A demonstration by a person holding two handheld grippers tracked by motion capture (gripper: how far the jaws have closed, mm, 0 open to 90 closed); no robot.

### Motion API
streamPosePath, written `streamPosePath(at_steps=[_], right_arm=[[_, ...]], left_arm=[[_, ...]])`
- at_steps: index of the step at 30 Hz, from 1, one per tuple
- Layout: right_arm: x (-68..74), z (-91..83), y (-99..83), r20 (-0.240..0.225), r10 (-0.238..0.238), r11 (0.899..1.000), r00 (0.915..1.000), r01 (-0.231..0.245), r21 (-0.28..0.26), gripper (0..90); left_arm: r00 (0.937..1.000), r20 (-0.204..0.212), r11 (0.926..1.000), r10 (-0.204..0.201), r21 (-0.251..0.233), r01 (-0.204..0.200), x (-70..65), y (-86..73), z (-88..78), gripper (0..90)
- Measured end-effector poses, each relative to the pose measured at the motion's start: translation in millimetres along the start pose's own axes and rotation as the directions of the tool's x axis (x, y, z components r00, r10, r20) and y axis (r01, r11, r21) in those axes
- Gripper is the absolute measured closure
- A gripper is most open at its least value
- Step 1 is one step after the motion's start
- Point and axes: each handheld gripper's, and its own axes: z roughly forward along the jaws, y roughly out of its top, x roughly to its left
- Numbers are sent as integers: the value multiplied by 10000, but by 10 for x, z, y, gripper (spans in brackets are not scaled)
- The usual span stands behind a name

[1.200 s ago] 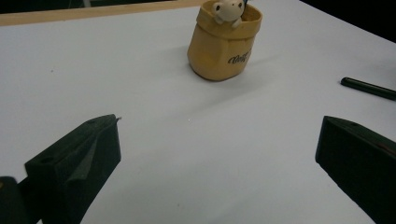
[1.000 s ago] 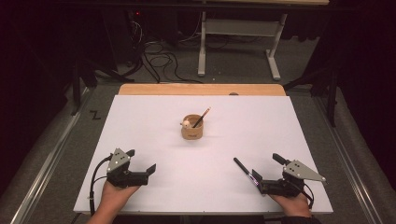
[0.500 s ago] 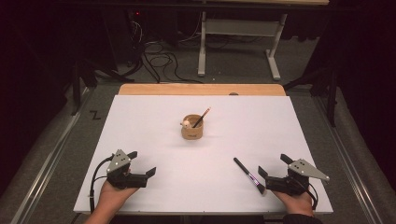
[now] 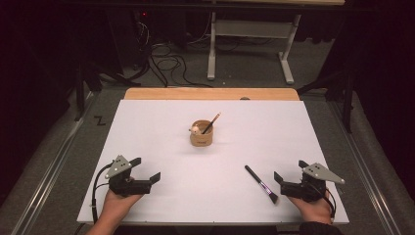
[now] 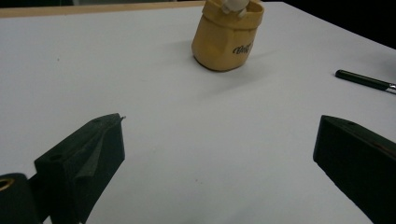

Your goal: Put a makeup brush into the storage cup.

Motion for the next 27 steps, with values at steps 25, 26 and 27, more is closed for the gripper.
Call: streamPosePath(at_steps=[25,26,27], right_arm=[[-28,130,244,-461,368,9257,9983,-167,3779,59],[-24,133,249,-476,347,9204,9983,-134,3909,62],[-21,137,249,-530,277,9166,9982,-42,3998,65]], left_arm=[[9968,431,9978,666,39,-669,-97,25,2,11],[9966,437,9975,702,-17,-702,-108,29,1,11],[9961,469,9972,744,-34,-743,-117,32,-2,10]])
